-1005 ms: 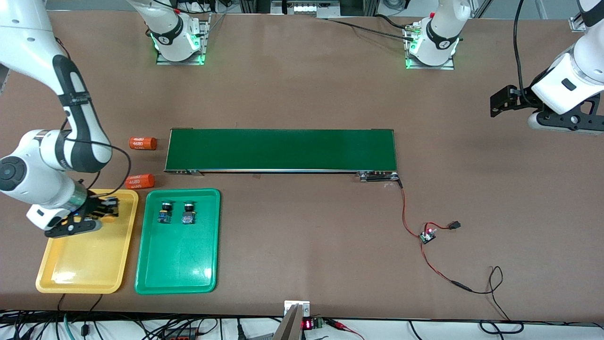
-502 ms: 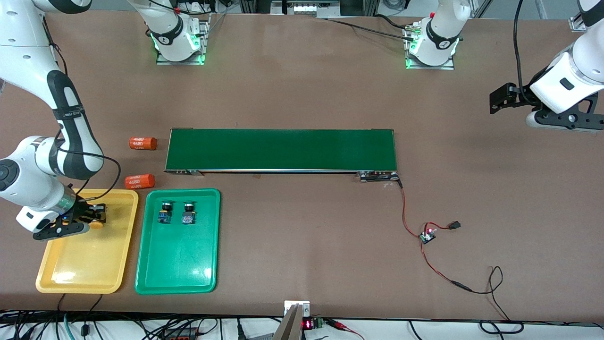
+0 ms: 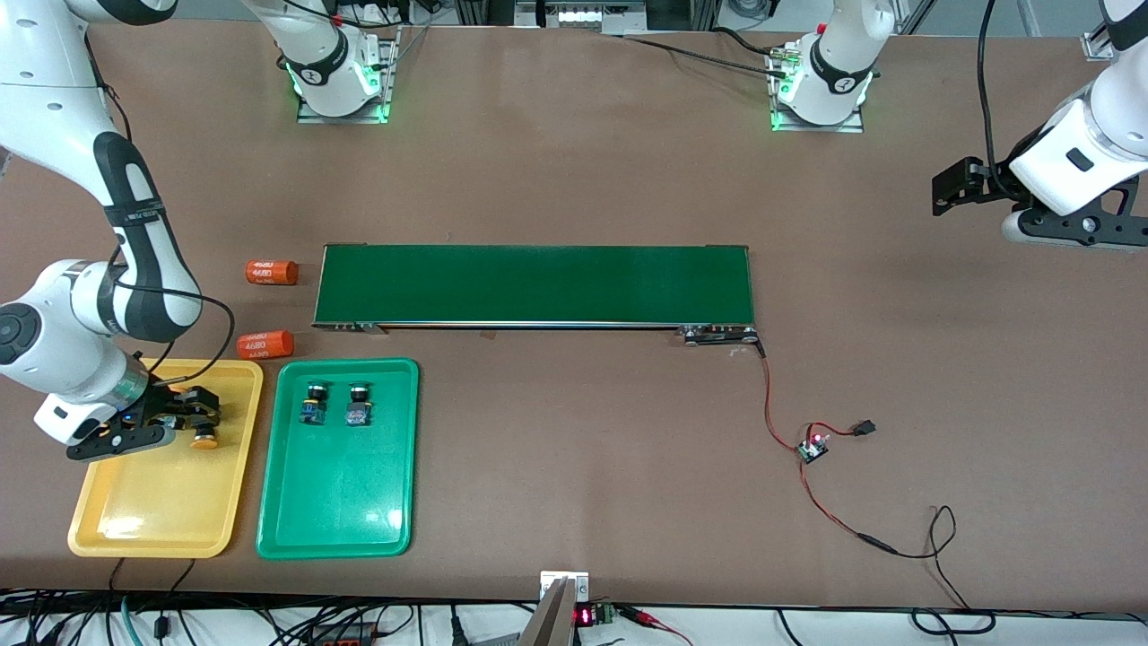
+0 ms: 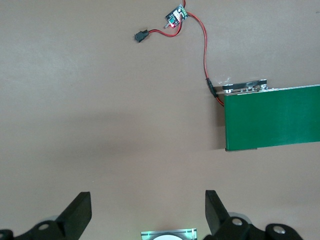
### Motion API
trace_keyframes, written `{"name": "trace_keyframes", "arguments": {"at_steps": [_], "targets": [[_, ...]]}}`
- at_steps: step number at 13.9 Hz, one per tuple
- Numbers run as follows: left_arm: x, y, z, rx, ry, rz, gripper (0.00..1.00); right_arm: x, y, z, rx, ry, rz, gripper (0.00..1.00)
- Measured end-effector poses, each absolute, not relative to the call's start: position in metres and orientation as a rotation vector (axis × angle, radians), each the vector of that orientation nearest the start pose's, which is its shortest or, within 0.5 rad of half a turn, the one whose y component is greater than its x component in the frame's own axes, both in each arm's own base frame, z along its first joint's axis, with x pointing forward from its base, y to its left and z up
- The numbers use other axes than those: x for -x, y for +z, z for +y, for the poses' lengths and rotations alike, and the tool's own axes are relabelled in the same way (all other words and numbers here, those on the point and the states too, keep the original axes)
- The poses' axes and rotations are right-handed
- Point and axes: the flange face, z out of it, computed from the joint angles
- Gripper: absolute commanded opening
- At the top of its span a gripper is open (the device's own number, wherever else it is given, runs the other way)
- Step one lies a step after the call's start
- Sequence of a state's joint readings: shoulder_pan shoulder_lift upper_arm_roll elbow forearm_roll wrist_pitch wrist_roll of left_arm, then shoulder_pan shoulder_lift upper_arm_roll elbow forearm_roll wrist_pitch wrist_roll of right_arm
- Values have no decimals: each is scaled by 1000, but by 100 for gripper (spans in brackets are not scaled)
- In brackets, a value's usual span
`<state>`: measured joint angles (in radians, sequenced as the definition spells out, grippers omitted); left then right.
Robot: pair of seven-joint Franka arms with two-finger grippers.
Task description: Sort buttons by color to trays
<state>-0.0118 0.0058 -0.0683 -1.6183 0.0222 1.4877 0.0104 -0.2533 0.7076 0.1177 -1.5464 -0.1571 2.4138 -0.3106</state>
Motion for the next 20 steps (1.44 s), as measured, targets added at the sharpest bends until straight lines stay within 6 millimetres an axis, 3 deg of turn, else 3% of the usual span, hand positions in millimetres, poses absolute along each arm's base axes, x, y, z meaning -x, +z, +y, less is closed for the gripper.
{"name": "trace_keyframes", "arguments": {"at_steps": [2,5,8,11,13,15,20], "targets": [[-543,593,-41,3105,211,139,100,-710,289,-102,3190,-166,-304,100],[-543,593,-40,3105,211,138,100,-691,384,-54,3211,-40,-195,100],[-543,593,-40,3105,211,137,100,-646,485,-16,3224,33,-192,100],[-543,593,-40,3105,211,137,100,-596,550,2,3225,65,-200,100],[-543,593,-40,3105,211,137,100,-570,567,13,3224,58,-216,100],[-543,593,-40,3105,211,137,100,-553,570,21,3205,63,-204,100],[-543,593,-40,3105,211,137,100,-545,564,17,3169,94,-122,100]]}}
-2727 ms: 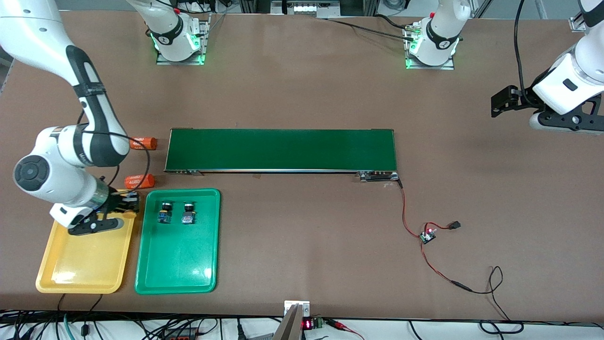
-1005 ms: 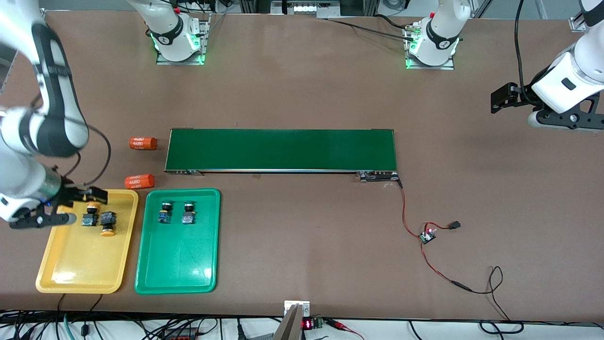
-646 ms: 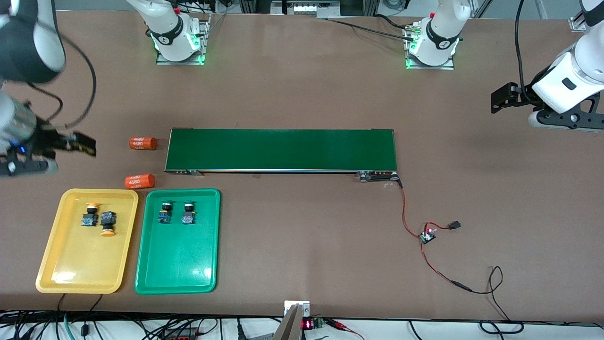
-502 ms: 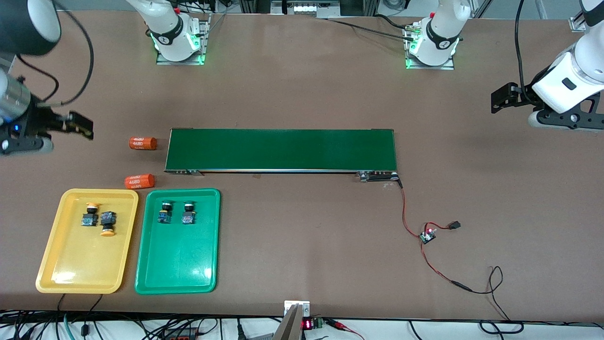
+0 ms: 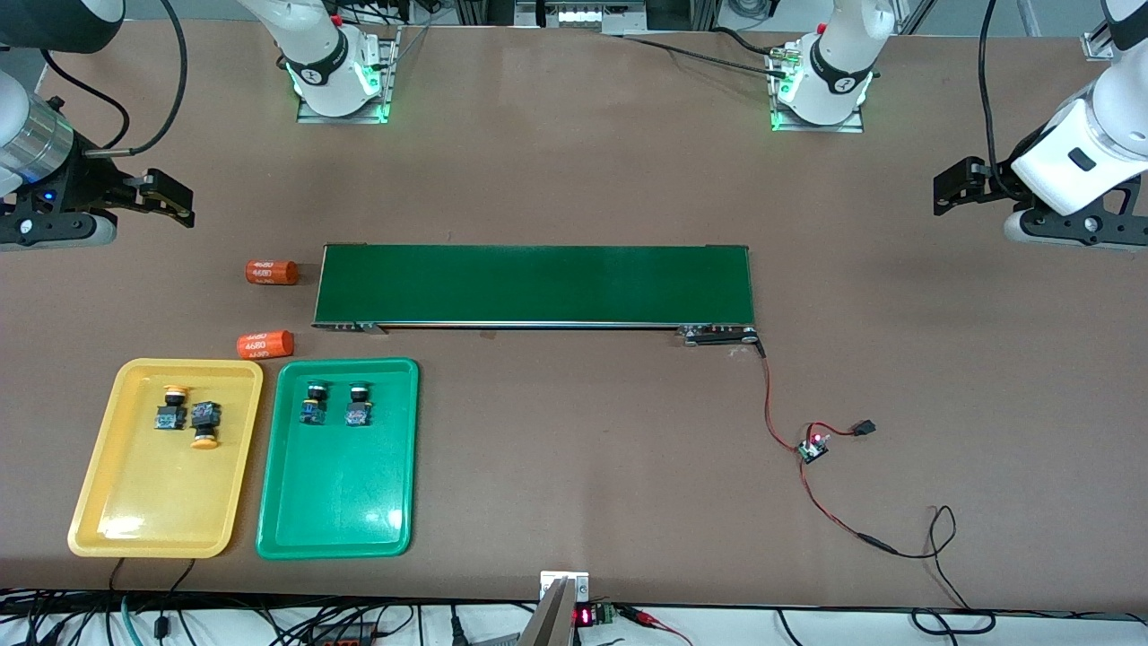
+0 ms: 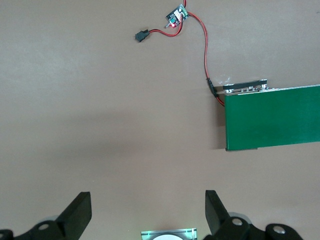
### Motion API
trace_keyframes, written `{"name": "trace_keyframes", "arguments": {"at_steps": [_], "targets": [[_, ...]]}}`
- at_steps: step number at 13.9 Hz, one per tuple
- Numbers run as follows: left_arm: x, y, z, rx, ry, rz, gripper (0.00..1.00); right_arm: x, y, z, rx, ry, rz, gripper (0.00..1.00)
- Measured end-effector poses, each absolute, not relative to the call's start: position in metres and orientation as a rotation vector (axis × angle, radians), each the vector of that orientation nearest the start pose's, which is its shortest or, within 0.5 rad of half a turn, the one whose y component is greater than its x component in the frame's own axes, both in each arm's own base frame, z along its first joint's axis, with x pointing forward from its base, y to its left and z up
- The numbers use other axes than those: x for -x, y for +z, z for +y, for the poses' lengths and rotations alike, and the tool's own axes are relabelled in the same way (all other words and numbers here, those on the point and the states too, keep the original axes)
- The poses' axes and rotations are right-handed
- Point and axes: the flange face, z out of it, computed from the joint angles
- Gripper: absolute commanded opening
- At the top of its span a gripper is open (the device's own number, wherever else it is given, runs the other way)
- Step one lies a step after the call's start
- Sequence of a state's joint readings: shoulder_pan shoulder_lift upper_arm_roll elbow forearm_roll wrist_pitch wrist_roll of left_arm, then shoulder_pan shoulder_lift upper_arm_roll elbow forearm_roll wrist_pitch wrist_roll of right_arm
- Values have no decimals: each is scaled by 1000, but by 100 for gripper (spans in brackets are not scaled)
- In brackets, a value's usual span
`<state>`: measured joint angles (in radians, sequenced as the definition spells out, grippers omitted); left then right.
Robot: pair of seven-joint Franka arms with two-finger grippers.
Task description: Sort buttons by color to trays
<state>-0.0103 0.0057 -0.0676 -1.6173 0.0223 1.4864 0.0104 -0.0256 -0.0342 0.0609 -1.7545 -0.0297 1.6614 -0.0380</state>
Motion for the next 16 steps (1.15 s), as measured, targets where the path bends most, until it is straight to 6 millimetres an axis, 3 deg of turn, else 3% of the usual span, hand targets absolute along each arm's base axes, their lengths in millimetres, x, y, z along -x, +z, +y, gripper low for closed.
{"name": "trace_keyframes", "arguments": {"at_steps": [7,16], "targets": [[-543,593,-39,3105,211,135,100,-545,563,34,3111,87,-128,100],[-543,593,-38,3105,211,131,100,-545,563,35,3114,87,-69,100]]}}
